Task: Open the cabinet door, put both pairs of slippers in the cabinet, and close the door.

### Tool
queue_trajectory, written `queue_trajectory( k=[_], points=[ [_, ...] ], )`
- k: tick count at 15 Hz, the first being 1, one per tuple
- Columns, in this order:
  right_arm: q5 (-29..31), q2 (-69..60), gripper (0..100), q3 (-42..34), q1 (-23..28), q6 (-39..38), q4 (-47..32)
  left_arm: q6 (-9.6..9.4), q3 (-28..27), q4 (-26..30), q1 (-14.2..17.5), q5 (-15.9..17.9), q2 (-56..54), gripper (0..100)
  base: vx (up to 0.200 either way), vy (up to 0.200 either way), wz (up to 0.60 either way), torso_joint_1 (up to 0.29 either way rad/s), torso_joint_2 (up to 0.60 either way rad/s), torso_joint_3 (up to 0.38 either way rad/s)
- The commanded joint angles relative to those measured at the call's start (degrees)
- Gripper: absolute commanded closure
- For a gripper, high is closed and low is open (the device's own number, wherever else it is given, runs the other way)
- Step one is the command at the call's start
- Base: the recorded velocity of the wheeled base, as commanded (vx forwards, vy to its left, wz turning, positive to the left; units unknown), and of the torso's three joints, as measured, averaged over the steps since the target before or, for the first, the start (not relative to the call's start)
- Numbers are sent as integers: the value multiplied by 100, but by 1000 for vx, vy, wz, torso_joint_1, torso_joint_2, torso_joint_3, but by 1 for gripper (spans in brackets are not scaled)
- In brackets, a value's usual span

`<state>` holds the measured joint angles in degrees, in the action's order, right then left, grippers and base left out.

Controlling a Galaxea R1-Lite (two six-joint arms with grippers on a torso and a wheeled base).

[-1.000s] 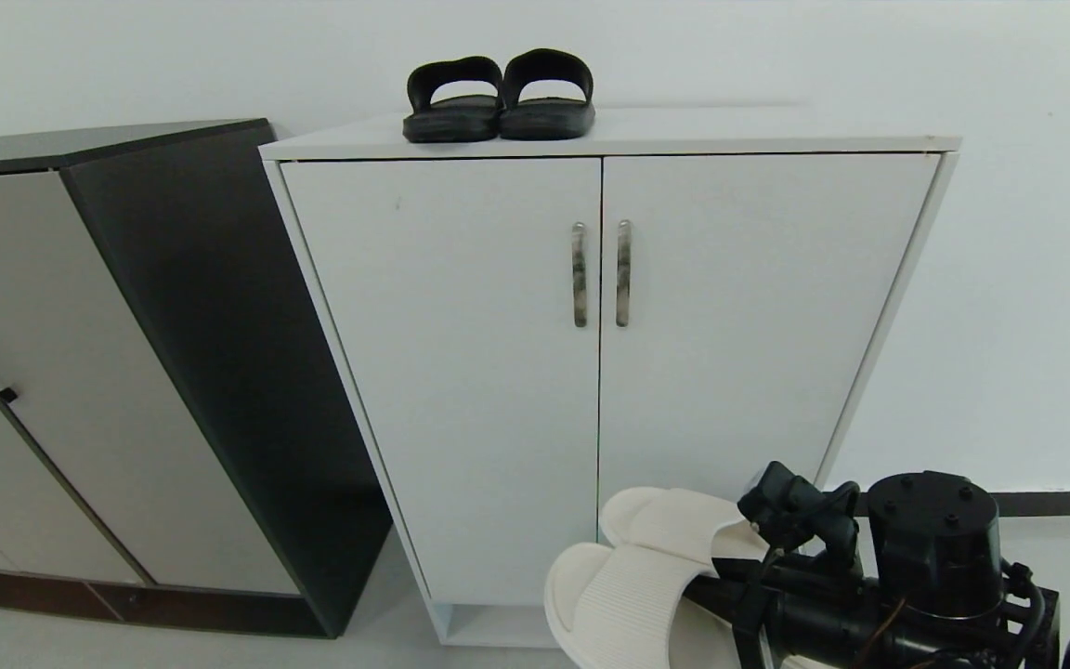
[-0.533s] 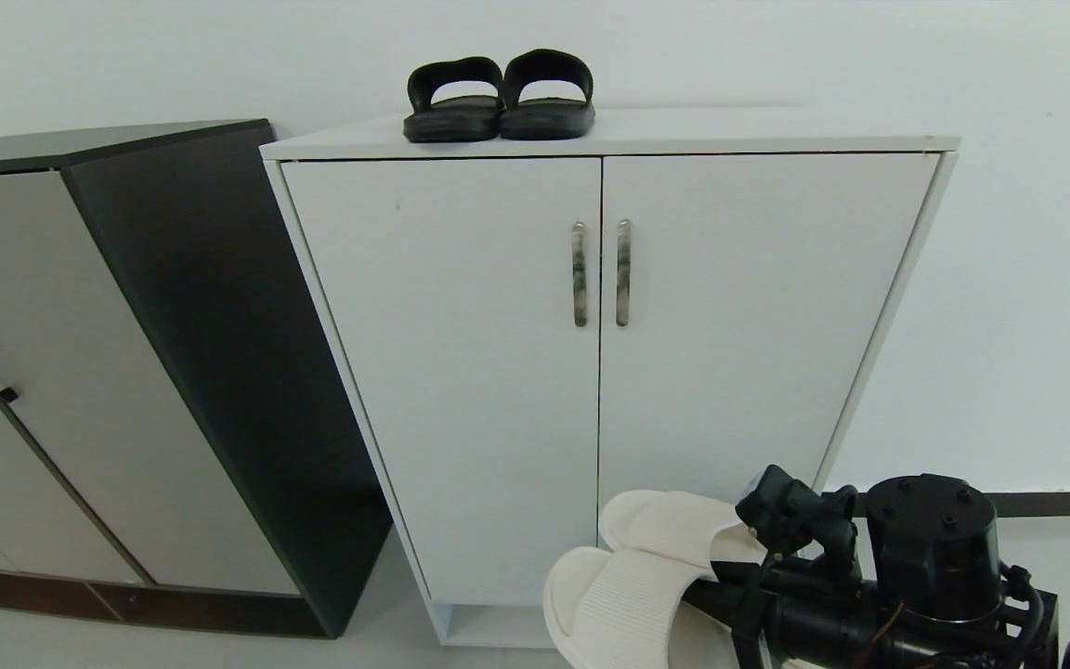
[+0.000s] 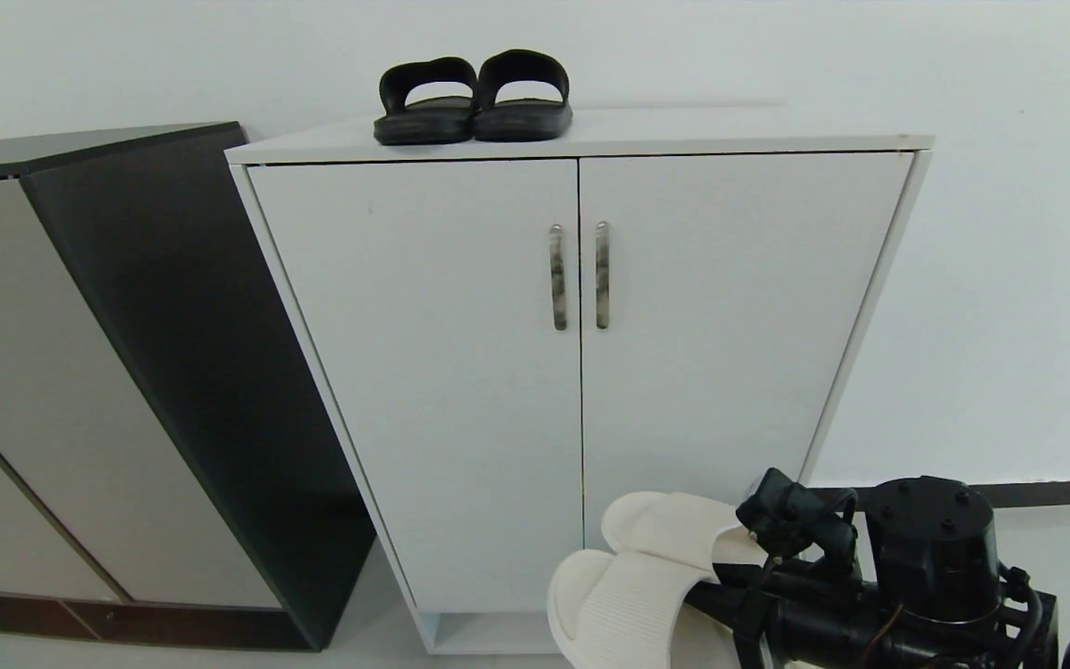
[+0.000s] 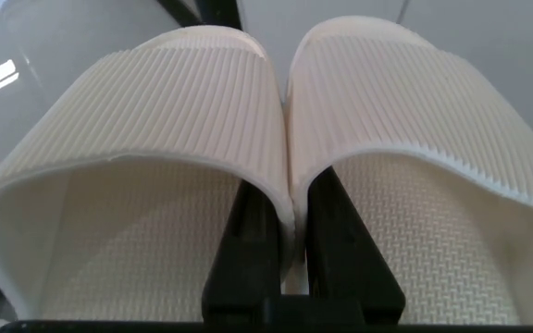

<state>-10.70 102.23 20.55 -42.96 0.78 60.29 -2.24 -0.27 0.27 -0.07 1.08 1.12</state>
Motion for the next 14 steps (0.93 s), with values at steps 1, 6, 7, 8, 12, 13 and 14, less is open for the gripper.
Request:
queue_trajectory(
  k=[1, 6, 7, 8, 12, 13, 14],
  points=[
    [-2, 25, 100, 1, -72, 1, 0, -92, -782, -141, -1, -3, 1391, 0, 0, 0, 0, 0, 0, 0],
    [24, 95, 100, -43, -99, 1, 360, -540, -2241, -422, -564, 1131, 4098, 0, 0, 0, 0, 0, 0, 0],
    [33, 166, 100, -43, -90, 1, 439, -769, -2302, -422, -696, 1210, 4326, 0, 0, 0, 0, 0, 0, 0],
    [33, 236, 100, -43, -99, 10, 501, -751, -2434, -422, -1135, 1676, 4449, 0, 0, 0, 0, 0, 0, 0],
    [33, 280, 100, -113, -99, 10, 615, 664, -3287, -1679, -2401, 2730, 5908, 0, 0, 0, 0, 0, 0, 0],
    [33, 280, 100, -131, -99, 10, 615, 637, -3304, -2303, -2709, 2678, 6427, 0, 0, 0, 0, 0, 0, 0],
    [33, 289, 100, -139, -99, 10, 615, 593, -3357, -2848, -2955, 2634, 6919, 0, 0, 0, 0, 0, 0, 0]
  ],
)
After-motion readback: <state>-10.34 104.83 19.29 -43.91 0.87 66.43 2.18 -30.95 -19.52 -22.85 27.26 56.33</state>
